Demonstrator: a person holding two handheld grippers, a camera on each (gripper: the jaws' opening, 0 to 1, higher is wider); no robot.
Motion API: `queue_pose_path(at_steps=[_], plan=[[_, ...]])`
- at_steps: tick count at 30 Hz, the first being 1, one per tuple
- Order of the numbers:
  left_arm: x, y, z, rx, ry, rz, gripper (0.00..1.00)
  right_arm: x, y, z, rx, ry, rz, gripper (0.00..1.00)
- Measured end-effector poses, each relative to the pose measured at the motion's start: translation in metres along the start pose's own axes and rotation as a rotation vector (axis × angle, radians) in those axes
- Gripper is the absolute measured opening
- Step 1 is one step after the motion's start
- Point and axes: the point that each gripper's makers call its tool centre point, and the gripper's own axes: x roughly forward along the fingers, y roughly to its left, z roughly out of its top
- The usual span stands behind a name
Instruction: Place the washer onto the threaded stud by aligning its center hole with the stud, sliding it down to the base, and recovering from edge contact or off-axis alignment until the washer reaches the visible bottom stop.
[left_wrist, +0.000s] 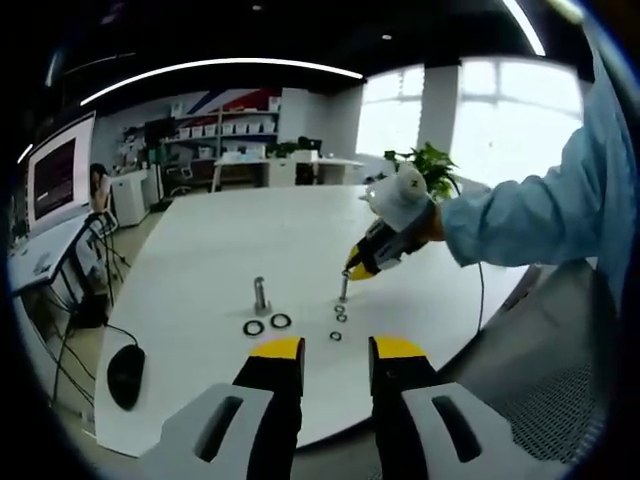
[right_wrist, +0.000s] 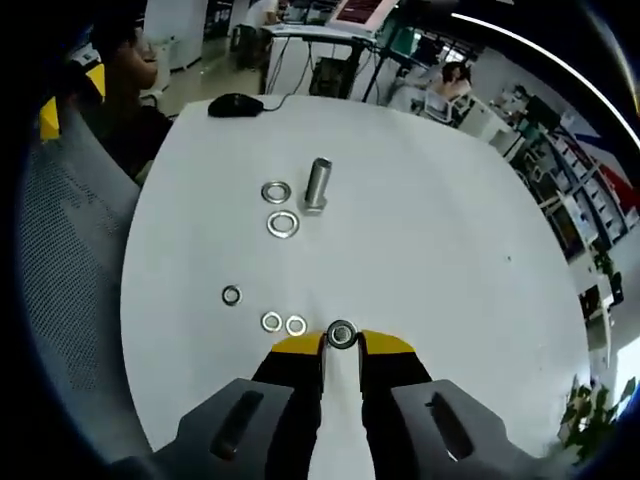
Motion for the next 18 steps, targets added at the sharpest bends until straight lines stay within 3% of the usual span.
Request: queue_pose_path(at_steps=[18], plan=[[-0.0001, 0.0002, -0.0002, -0.001, 0.000, 0.002, 0.23, 0.0040, 0.0039, -0.0020, 0.030, 0.002, 0.026, 0.15]])
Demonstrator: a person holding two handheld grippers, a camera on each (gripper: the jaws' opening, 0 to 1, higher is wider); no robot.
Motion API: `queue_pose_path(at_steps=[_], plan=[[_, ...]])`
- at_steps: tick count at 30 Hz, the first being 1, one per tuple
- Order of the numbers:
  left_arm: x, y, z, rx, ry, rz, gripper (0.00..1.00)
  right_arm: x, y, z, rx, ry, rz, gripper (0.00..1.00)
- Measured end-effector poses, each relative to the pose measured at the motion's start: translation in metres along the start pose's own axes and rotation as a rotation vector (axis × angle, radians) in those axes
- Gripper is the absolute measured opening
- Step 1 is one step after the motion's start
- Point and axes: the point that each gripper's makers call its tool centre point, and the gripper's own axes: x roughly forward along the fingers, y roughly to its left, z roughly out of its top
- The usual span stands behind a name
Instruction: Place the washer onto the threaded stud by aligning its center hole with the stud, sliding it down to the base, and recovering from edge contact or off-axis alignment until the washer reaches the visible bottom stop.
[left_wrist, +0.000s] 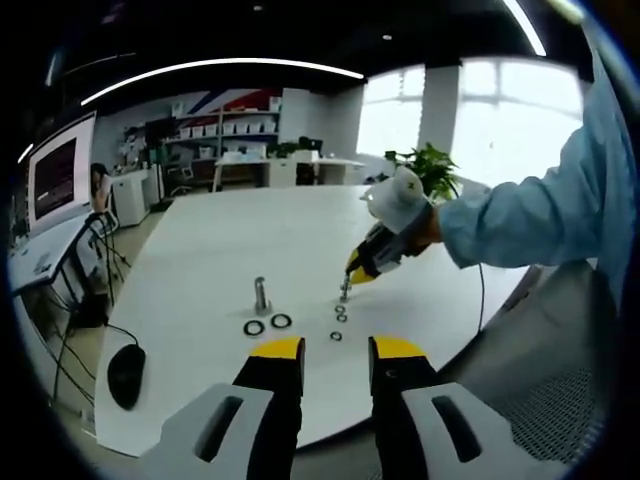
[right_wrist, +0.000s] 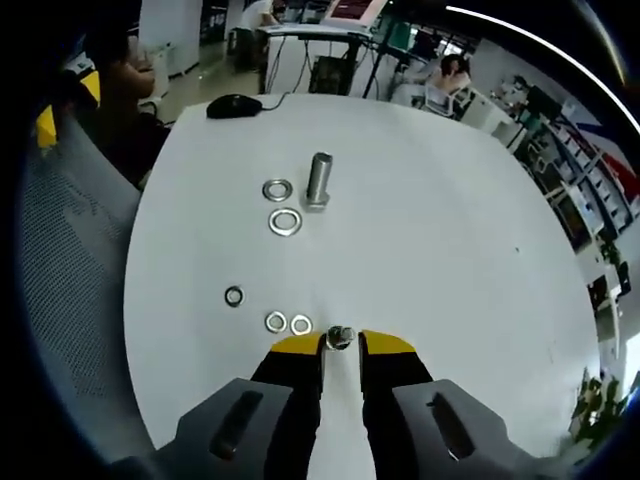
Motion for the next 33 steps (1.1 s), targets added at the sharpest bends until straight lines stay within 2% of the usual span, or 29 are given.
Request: queue_pose_path(at_steps=[15, 33], plan=[[0.000, 0.000, 0.000, 0.000, -0.001, 0.001, 0.23, -0.003, -0.001, 0.003, -0.004, -0.010, -0.014, 0.15], [0.000, 0.000, 0.000, 0.000, 0.001, -0.003, 0.23, -0.011, 0.006, 0.027, -0.036, -0.064, -0.012, 0.15]])
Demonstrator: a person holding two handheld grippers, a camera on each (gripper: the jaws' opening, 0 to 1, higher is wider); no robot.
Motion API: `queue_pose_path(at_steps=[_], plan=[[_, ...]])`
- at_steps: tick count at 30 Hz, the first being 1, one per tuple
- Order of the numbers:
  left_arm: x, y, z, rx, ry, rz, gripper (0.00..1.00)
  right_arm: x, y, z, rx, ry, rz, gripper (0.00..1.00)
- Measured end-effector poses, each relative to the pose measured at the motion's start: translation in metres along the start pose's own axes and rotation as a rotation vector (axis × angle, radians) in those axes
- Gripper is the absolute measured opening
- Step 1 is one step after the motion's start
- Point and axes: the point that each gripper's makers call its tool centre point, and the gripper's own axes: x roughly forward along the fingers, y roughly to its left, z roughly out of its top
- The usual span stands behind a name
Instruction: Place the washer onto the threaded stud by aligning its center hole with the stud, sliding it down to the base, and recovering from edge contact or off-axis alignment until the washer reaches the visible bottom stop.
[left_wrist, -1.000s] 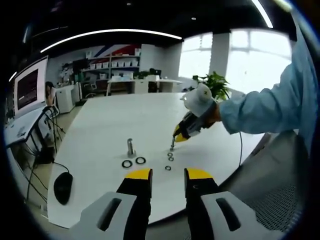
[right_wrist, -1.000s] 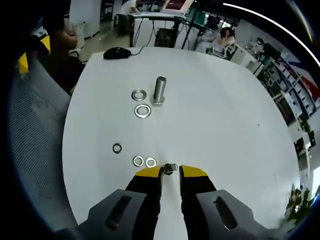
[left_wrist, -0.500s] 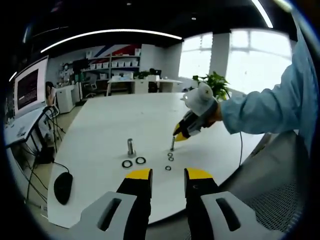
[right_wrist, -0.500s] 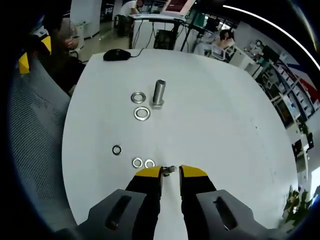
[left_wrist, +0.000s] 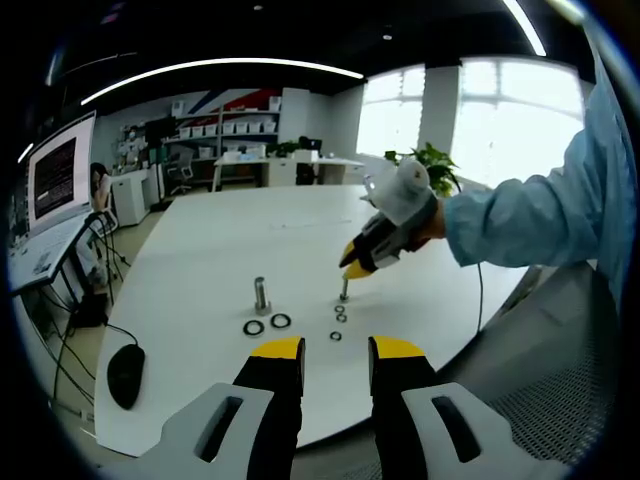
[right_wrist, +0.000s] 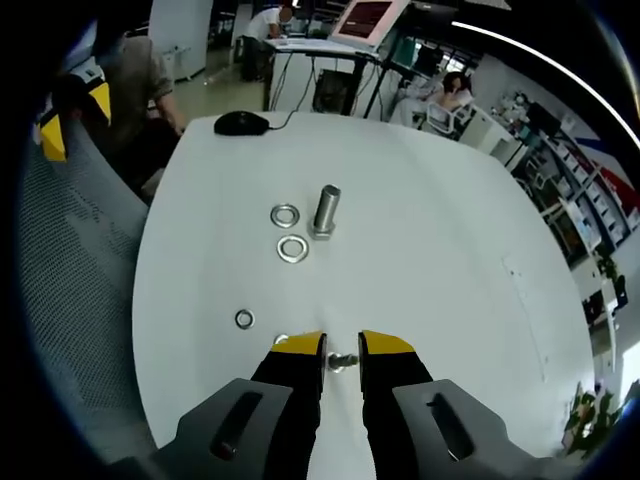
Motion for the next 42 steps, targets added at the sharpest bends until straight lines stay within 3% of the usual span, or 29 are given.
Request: queue_pose_path(at_steps=[7, 24, 42], plan=[[0.000, 0.000, 0.000, 0.000, 0.001, -0.002, 0.23, 0.004, 0.012, 0.003, -0.002, -0.002, 0.029, 0.15], [0.000, 0.000, -0.001, 0.001, 0.005, 0.000, 0.23, 0.030, 0.069, -0.005, -0.036, 0.023, 0.173, 0.15], [0.000, 0.001, -0.001, -0.004, 0.008, 0.010, 0.22, 0.047, 0.087, -0.013, -0.011, 0.060, 0.227, 0.16]])
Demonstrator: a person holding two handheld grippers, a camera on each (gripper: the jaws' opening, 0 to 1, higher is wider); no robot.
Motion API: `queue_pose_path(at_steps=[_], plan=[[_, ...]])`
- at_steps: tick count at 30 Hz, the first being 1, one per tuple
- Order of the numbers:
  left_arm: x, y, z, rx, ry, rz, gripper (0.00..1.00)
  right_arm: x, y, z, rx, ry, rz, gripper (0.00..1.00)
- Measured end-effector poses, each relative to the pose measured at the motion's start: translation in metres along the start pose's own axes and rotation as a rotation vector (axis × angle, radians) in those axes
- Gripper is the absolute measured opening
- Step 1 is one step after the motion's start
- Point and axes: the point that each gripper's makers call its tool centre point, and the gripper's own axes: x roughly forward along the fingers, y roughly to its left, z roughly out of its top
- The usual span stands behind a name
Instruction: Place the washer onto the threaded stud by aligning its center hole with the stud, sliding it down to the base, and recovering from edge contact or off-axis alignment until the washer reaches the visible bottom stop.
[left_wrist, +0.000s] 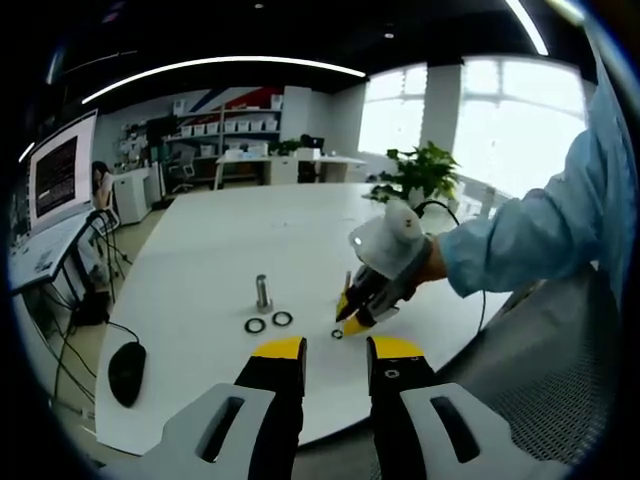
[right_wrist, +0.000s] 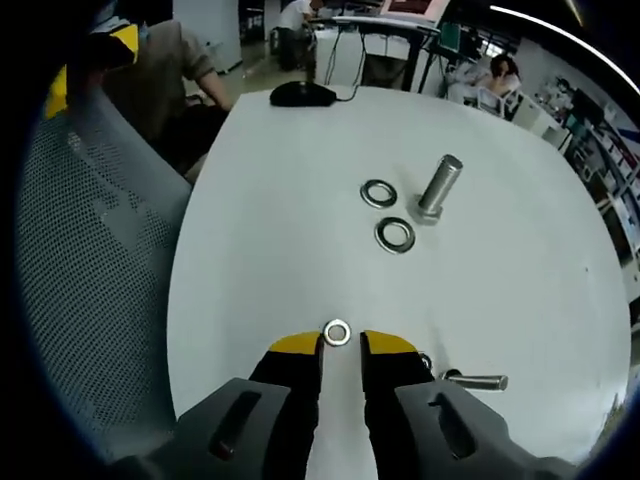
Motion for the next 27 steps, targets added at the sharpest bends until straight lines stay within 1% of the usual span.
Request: queue_pose_path(at_steps=[5, 8, 14, 18, 19, 27], plan=[[-0.0001, 0.0001, -0.0001, -0.001, 0.000, 0.001, 0.22, 0.0068, 0.0019, -0.0040, 0.015, 0.022, 0.008, 0.17], [-0.0001, 0.0000, 0.0000, -0.001, 0.000, 0.000, 0.22, 0.0083, 0.0019, -0.0024, 0.014, 0.013, 0.010, 0.17], [-0.0001, -0.0002, 0.0001, 0.000, -0.001, -0.002, 0.22, 0.0094, -0.0002, -0.0025, 0.064, 0.009, 0.017, 0.17], [-0.0001, -0.0002, 0.0003, 0.000, -0.001, -0.003, 0.22, 0.0092, -0.0003, -0.0031, 0.104, -0.005, 0.021, 0.17], [-0.0001, -0.0002, 0.0003, 0.001, -0.001, -0.003, 0.22, 0.0092, -0.0005, -0.0031, 0.108, -0.003, 0.018, 0.15], [-0.0002, -0.0006, 0.0006, 0.000, -0.002, -0.005, 0.22, 0.0078, -0.0005, -0.0038, 0.092, 0.007, 0.004, 0.15]])
